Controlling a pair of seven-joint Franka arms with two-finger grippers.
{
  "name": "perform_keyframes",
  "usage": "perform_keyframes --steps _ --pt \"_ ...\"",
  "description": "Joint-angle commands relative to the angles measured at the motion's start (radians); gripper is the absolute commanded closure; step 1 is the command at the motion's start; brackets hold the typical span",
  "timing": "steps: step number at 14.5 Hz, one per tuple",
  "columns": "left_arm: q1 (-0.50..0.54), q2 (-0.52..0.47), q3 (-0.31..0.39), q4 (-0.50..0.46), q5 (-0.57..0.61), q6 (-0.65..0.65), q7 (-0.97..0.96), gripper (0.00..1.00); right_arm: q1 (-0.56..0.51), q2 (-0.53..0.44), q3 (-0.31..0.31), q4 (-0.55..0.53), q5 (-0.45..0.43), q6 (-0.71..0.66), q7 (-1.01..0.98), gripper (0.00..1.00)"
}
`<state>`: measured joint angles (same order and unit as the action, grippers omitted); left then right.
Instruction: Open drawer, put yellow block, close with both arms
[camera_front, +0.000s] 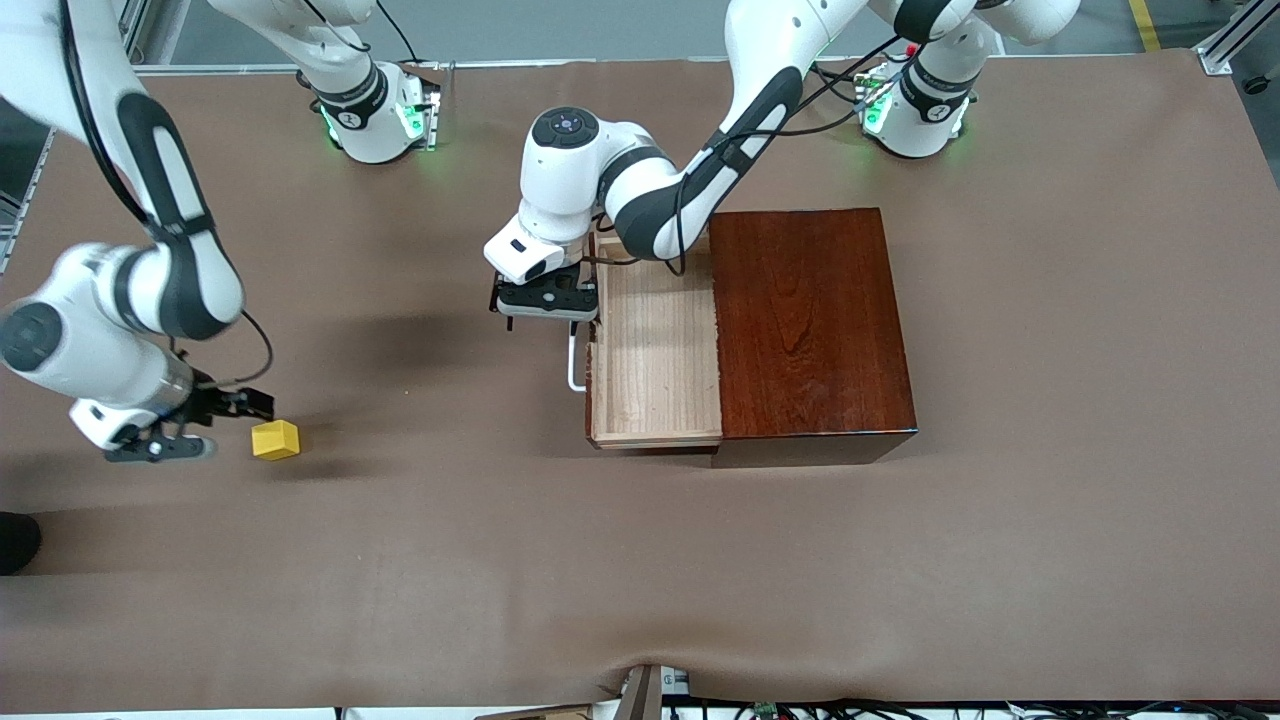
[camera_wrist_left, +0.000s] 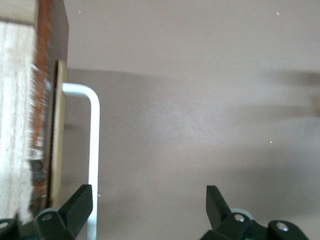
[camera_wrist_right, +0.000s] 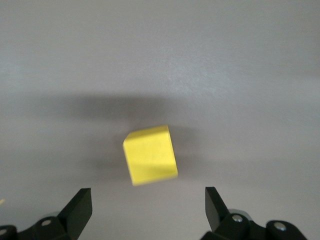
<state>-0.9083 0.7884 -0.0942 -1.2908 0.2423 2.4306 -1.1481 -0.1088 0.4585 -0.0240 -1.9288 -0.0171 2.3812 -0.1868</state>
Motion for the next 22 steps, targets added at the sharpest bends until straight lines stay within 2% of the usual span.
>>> perform_keyframes --steps 1,4,5,6,7,8,10,12,14,16,19,22 --pt "0.002 0.005 0.008 0.050 0.009 -0.015 -0.016 0.00 -0.008 0.077 0.006 0.025 0.000 0.059 -0.014 0.00" --pt "0.031 -0.093 0.027 0.050 0.005 -0.129 -0.021 0.00 -0.008 0.101 0.006 0.028 0.002 0.084 -0.011 0.00" --pt "0.064 -0.128 0.027 0.048 0.005 -0.177 -0.024 0.00 -0.011 0.111 0.006 0.036 0.002 0.082 -0.010 0.11" --pt "0.106 -0.162 0.027 0.044 0.005 -0.229 -0.022 0.00 -0.012 0.115 0.006 0.039 0.002 0.082 -0.008 0.58" --pt "0.144 -0.188 0.027 0.032 0.005 -0.276 -0.015 0.00 -0.012 0.115 0.006 0.040 0.002 0.082 -0.008 0.85" --pt "0.184 -0.202 0.027 0.030 0.006 -0.312 -0.009 0.00 -0.011 0.114 0.007 0.042 0.003 0.082 -0.007 1.00" --pt "0.268 -0.219 0.025 0.028 0.005 -0.370 0.020 0.00 -0.005 0.097 0.009 0.043 0.003 0.066 -0.005 1.00" --pt "0.339 -0.235 0.024 0.027 0.003 -0.425 0.080 0.00 0.004 -0.008 0.009 0.050 0.005 -0.033 -0.002 1.00" --pt "0.409 -0.254 0.018 0.021 0.000 -0.475 0.149 0.00 0.011 -0.125 0.009 0.101 0.005 -0.248 0.000 1.00" --pt "0.471 -0.277 0.016 0.004 -0.023 -0.521 0.226 0.00 0.046 -0.199 0.009 0.207 0.005 -0.482 0.039 1.00" --pt "0.561 -0.360 0.016 -0.071 -0.037 -0.574 0.367 0.00 0.150 -0.219 0.009 0.405 0.008 -0.768 0.237 1.00" --pt "0.655 -0.478 0.016 -0.188 -0.092 -0.578 0.520 0.00 0.305 -0.218 0.010 0.471 0.072 -0.824 0.517 1.00"
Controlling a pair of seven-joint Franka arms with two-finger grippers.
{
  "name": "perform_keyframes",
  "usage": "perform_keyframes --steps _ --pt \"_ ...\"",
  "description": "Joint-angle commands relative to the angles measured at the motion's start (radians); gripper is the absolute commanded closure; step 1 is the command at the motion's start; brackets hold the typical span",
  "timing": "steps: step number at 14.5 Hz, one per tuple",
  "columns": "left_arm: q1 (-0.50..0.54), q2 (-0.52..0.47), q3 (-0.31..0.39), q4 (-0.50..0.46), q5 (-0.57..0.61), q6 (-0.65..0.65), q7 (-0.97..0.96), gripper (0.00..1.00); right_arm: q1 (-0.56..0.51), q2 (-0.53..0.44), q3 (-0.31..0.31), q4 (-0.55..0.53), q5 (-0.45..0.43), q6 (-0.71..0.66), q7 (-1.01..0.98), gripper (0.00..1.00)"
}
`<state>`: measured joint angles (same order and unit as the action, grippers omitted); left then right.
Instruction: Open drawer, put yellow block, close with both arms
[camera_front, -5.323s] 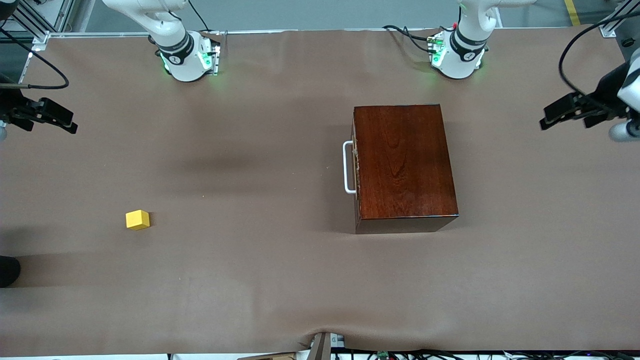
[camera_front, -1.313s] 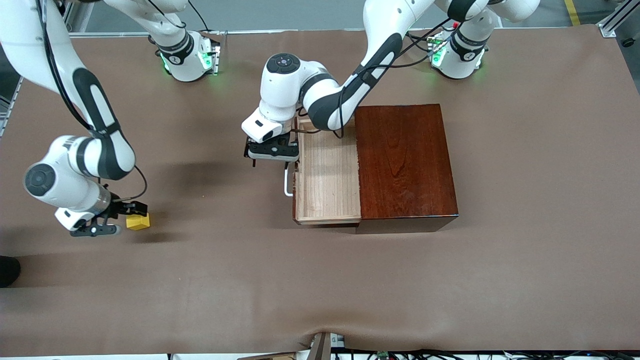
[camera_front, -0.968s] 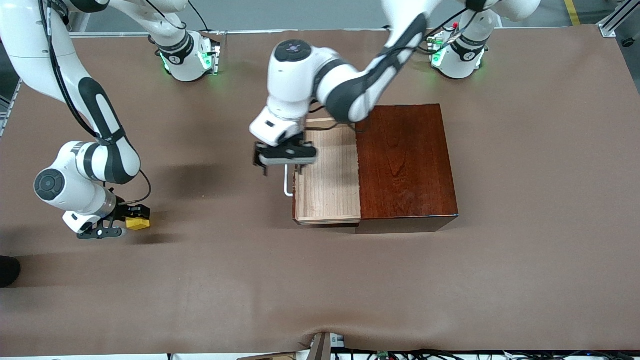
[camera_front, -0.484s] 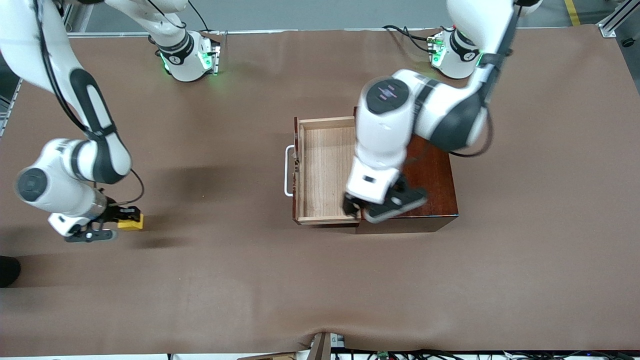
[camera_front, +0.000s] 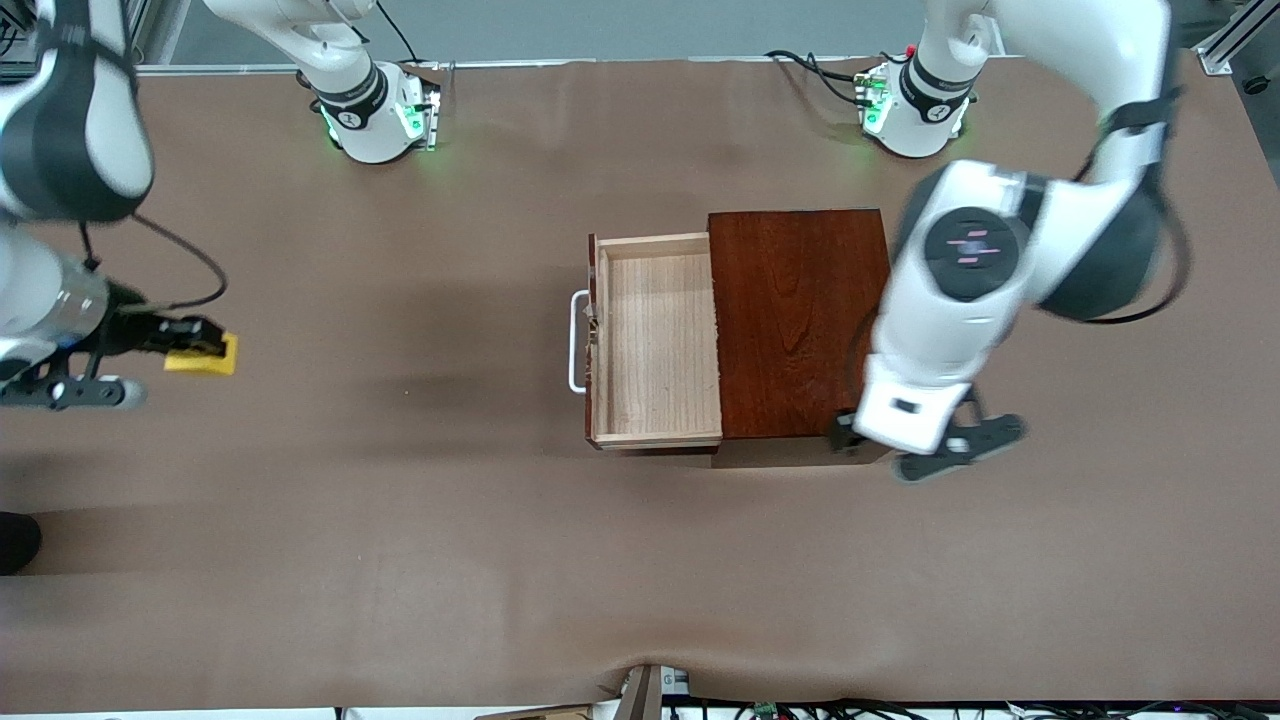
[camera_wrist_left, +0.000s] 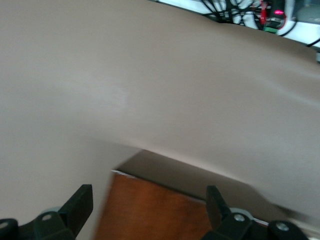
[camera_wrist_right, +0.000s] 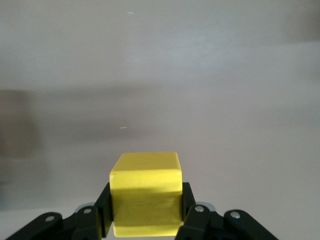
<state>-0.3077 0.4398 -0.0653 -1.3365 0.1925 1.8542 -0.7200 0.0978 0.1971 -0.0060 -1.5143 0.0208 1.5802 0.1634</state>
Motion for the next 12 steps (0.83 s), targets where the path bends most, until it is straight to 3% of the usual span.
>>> perform_keyframes --steps 1,3,6,9,12 --pt "0.085 -0.168 -0.013 -0.177 -0.065 -0.001 0.146 0.00 0.164 0.050 -0.009 0.068 0.062 -0.019 0.276 1.00" --pt "0.145 -0.237 -0.013 -0.228 -0.100 -0.016 0.253 0.00 0.300 0.071 -0.009 0.100 0.094 0.012 0.494 1.00" --pt "0.232 -0.303 -0.013 -0.228 -0.116 -0.122 0.439 0.00 0.475 0.172 -0.011 0.181 0.100 0.163 0.734 1.00" --pt "0.309 -0.360 -0.011 -0.227 -0.189 -0.225 0.573 0.00 0.575 0.261 -0.011 0.209 0.100 0.311 0.760 1.00" --pt "0.308 -0.400 -0.013 -0.228 -0.191 -0.274 0.574 0.00 0.618 0.340 -0.011 0.210 0.100 0.412 0.746 1.00"
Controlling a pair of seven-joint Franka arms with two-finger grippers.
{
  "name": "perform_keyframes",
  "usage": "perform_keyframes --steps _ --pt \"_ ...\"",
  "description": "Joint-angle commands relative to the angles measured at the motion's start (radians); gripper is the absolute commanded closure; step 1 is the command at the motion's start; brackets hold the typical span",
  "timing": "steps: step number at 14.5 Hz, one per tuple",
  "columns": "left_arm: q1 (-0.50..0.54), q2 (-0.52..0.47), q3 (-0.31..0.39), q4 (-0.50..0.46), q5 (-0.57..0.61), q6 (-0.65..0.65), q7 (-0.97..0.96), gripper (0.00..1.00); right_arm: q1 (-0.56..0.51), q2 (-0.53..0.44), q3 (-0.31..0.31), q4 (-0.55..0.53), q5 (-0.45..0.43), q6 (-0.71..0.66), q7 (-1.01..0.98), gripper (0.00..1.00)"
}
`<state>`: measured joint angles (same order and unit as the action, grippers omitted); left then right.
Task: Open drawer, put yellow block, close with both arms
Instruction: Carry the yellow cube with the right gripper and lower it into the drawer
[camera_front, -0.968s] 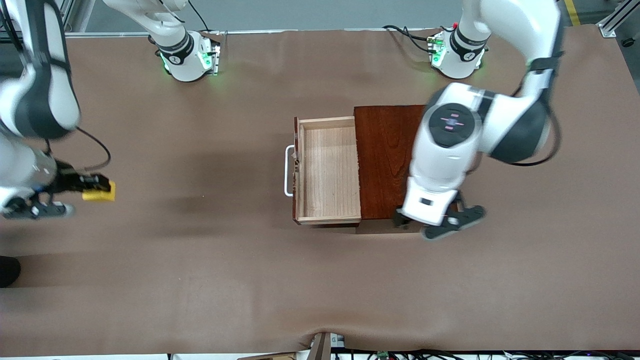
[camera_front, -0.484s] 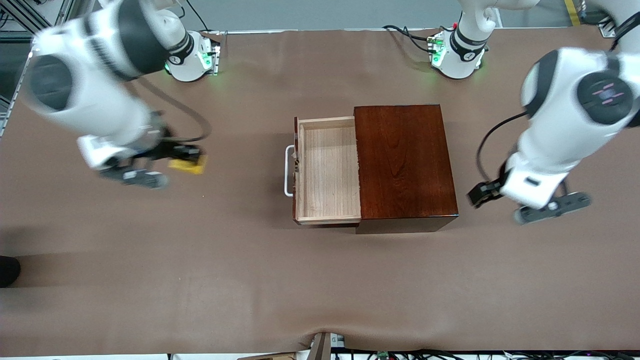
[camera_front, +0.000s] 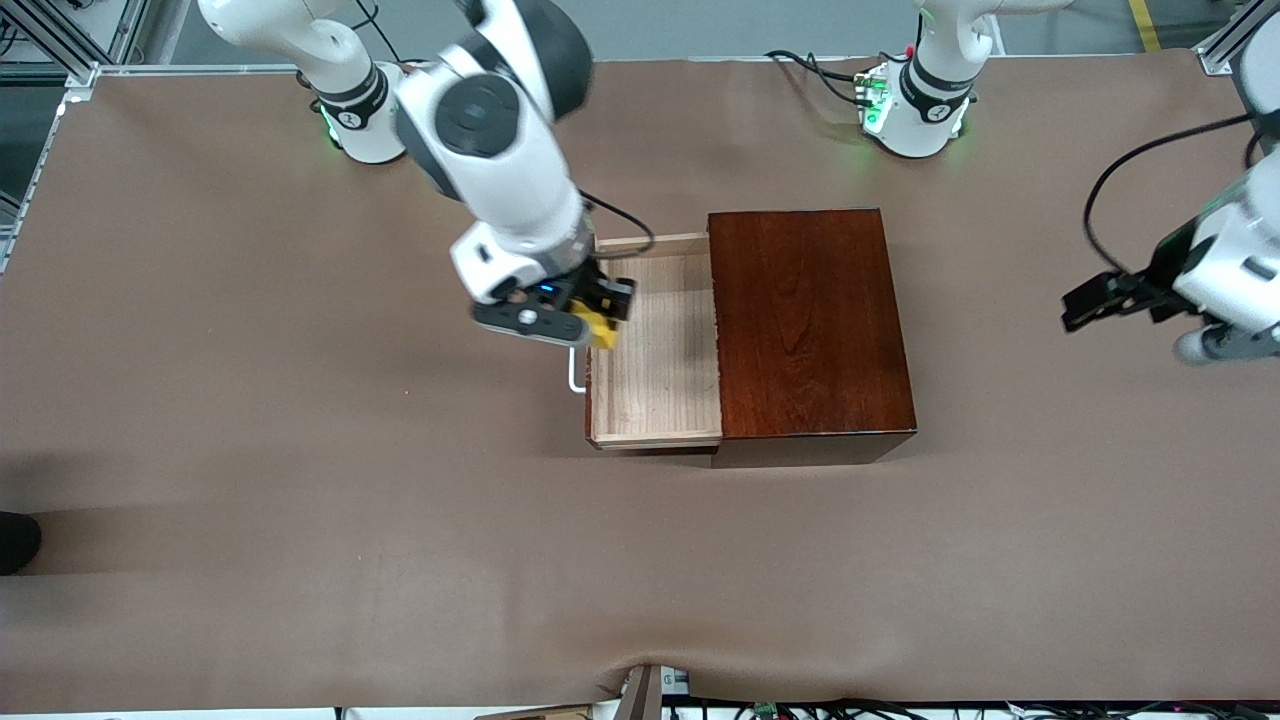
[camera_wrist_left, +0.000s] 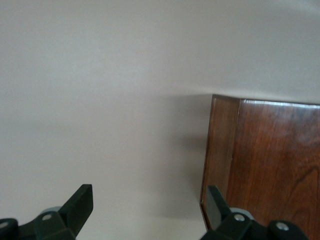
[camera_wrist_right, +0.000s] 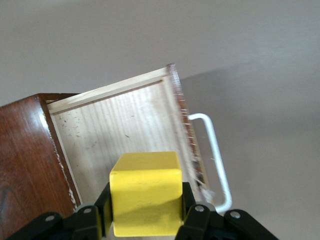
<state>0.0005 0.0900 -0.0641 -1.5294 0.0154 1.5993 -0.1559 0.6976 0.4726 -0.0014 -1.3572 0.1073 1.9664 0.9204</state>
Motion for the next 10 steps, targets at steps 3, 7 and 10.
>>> perform_keyframes --steps 3,7,10 --pt "-0.004 -0.099 -0.002 -0.038 -0.017 -0.079 0.074 0.00 0.031 0.125 -0.017 0.050 0.014 0.089 -0.049 1.00" --pt "-0.033 -0.127 0.030 -0.044 -0.015 -0.113 0.128 0.00 0.033 0.205 -0.017 0.044 0.011 0.210 -0.074 1.00" --pt "-0.028 -0.115 0.021 -0.043 -0.015 -0.111 0.118 0.00 0.042 0.234 -0.017 0.044 0.012 0.233 -0.069 1.00"
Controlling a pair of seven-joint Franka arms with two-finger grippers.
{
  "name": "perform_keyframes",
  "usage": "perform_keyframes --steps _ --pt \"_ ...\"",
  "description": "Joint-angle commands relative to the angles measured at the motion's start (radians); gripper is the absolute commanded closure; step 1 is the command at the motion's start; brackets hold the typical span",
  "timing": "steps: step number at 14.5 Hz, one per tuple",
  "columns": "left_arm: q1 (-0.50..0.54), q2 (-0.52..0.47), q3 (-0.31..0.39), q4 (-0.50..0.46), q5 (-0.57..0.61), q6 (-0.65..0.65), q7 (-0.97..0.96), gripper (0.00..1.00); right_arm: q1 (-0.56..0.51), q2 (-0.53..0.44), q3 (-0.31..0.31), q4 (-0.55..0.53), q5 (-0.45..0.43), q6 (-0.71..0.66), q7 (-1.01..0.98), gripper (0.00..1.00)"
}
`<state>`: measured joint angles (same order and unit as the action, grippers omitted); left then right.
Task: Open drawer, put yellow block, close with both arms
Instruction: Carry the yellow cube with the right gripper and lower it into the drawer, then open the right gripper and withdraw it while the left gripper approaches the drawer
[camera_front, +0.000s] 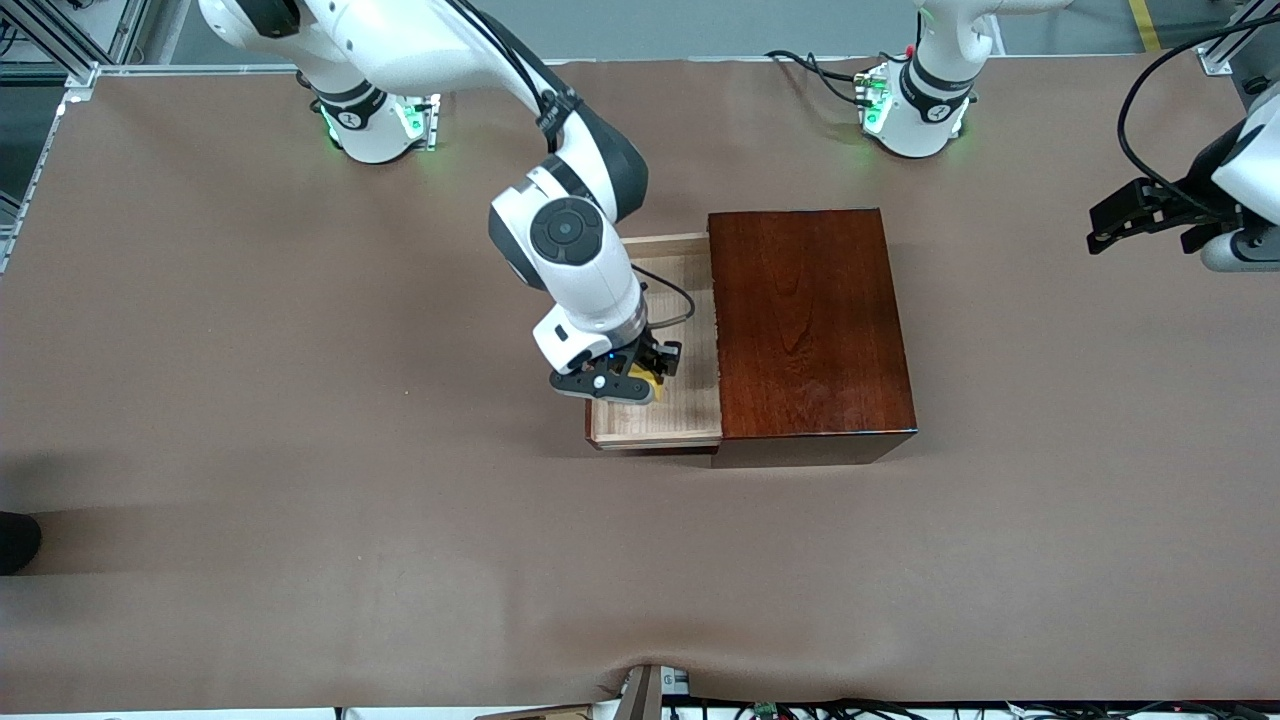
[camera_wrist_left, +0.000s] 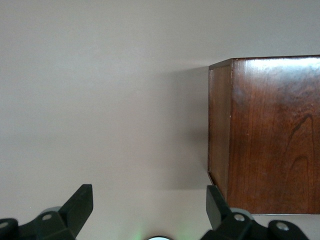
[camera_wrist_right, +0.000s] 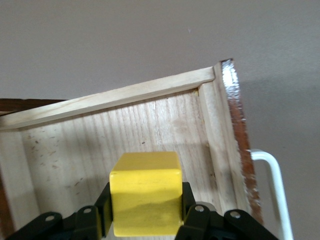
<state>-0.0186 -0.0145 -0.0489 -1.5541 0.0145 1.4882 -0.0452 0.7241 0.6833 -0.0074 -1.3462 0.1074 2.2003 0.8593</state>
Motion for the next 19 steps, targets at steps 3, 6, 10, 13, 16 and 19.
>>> perform_keyframes --steps 3,6,10,13,16,19 --pt "-0.017 0.011 0.000 -0.017 -0.018 0.010 -0.004 0.00 0.021 0.035 -0.011 0.033 0.018 0.009 -0.002 0.77" --pt "-0.020 0.017 -0.017 -0.018 -0.018 0.020 -0.044 0.00 0.026 0.030 -0.008 0.033 0.023 0.004 -0.005 0.52" --pt "-0.023 0.086 -0.094 -0.015 -0.016 0.086 -0.278 0.00 0.026 0.016 -0.009 0.033 0.055 -0.005 -0.005 0.00" --pt "-0.038 0.119 -0.118 -0.009 -0.018 0.110 -0.396 0.00 0.003 -0.066 -0.017 0.039 0.055 -0.136 -0.011 0.00" --pt "-0.096 0.195 -0.147 0.017 -0.013 0.145 -0.600 0.00 -0.101 -0.226 -0.019 0.035 0.048 -0.351 -0.070 0.00" --pt "-0.225 0.309 -0.146 0.087 -0.004 0.153 -0.821 0.00 -0.236 -0.348 -0.031 0.004 -0.026 -0.532 -0.253 0.00"
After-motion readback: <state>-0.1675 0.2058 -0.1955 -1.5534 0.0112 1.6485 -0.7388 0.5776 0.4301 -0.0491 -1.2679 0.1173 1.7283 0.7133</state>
